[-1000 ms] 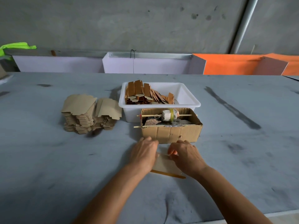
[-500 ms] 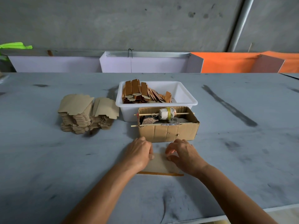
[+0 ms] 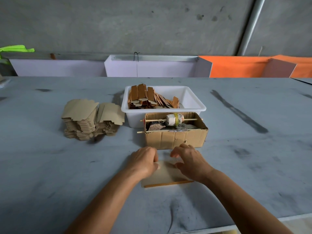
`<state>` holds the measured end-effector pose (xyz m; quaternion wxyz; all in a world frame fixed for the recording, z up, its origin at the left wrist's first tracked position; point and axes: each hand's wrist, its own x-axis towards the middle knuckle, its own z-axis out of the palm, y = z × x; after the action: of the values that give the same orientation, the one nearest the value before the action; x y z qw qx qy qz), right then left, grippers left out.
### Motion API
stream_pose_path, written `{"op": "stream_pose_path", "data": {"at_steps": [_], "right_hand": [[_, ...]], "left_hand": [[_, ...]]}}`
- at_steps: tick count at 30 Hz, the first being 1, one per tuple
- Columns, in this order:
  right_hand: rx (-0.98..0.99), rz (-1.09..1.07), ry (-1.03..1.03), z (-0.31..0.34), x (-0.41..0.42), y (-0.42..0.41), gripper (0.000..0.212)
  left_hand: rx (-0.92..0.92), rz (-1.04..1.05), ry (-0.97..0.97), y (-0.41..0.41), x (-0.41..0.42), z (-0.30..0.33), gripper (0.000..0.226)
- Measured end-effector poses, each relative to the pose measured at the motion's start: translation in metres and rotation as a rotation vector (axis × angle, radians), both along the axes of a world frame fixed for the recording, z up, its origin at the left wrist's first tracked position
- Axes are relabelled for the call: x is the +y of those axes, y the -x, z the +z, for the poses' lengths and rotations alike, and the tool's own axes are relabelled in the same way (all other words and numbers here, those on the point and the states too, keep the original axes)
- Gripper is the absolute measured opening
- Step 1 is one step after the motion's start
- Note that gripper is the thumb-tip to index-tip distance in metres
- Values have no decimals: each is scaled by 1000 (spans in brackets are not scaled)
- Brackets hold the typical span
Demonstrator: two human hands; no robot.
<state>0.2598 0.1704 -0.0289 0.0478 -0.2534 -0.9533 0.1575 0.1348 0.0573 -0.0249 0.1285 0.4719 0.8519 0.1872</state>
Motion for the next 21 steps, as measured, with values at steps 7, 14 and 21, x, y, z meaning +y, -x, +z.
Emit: {"op": "stream_pose_path", "data": {"at_steps": [7, 14, 21], "right_hand": [[61, 76, 9, 1, 6, 0, 22], [52, 114, -20, -1, 5, -2, 15], [57, 134, -62, 4, 7, 0, 22]], "left_hand": [[-199, -41, -91, 7, -3, -2, 19], [-192, -22, -222, 10, -7, -7, 16], [-140, 9, -246, 10, -4, -7, 18]]}}
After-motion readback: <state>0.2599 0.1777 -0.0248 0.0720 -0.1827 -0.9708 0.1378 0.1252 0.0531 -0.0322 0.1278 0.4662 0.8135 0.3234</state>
